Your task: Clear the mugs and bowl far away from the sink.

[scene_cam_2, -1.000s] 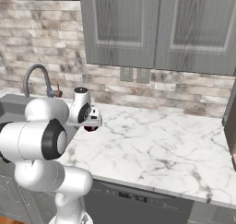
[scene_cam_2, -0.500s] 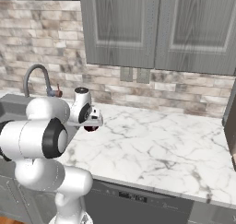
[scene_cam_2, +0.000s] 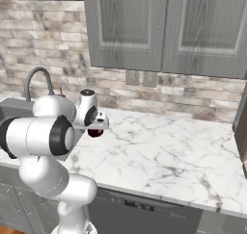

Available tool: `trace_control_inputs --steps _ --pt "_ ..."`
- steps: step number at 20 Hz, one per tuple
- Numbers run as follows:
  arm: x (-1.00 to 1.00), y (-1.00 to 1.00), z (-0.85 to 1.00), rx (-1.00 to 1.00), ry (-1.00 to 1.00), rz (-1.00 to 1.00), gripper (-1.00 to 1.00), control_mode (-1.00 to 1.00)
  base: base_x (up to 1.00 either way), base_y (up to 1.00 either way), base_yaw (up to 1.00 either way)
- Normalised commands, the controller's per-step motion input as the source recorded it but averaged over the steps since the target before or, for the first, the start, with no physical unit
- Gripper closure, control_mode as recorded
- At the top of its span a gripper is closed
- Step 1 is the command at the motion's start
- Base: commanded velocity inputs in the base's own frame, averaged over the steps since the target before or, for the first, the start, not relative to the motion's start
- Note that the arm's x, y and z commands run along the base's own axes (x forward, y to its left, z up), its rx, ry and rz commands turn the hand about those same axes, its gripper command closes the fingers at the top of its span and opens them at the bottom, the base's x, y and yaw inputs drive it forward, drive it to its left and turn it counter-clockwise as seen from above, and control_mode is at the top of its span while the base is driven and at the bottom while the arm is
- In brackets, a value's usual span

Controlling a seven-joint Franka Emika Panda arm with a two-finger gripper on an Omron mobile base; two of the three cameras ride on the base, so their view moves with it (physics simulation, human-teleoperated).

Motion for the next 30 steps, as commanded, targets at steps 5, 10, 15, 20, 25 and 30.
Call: trace_control_inputs --steps 5,10,15,20,25,30 --pt "0.13 0.0 -0.03 0.0 0.0 0.0 -1.0 -1.0 0.0 0.0 0.0" --pt "0.06 0.0 -0.13 0.0 0.0 0.0 -1.0 -1.0 0.0 0.0 0.0" --pt "0.18 0.0 -0.1 0.0 0.0 0.0 -1.0 -1.0 0.0 0.0 0.0" --pt "0.07 0.0 -0.11 0.0 0.0 0.0 -1.0 -1.0 0.0 0.0 0.0" --pt "0.0 0.0 -0.09 0.0 0.0 0.0 -1.0 -1.0 0.0 0.0 0.0" --pt "0.0 0.0 -0.1 0.0 0.0 0.0 -1.0 -1.0 0.0 0.0 0.0"
